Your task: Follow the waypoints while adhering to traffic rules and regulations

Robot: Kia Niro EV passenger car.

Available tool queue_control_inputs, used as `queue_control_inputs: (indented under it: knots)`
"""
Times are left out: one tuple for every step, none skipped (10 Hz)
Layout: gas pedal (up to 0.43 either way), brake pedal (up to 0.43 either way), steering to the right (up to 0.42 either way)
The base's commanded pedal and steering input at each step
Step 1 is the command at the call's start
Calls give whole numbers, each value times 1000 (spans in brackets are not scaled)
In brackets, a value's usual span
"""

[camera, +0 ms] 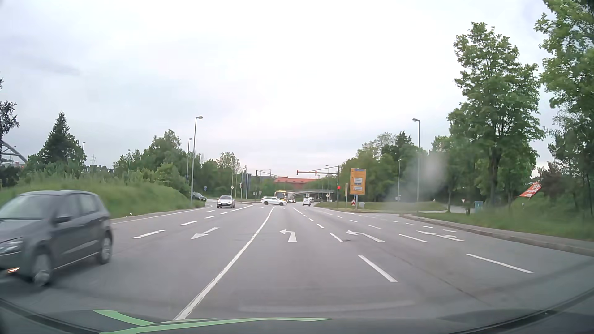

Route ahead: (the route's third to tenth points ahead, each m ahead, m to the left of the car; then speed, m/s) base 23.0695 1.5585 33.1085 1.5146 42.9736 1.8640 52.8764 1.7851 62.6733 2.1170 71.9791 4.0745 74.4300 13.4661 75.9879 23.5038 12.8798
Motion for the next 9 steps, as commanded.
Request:
queue_control_inputs:
  knots:
    - [0, 195, -6]
    - [0, 195, -6]
    - [0, 195, -5]
    - [0, 201, -5]
    - [0, 207, -5]
    - [0, 213, -4]
    - [0, 213, -3]
    - [0, 226, -2]
    - [0, 232, -2]
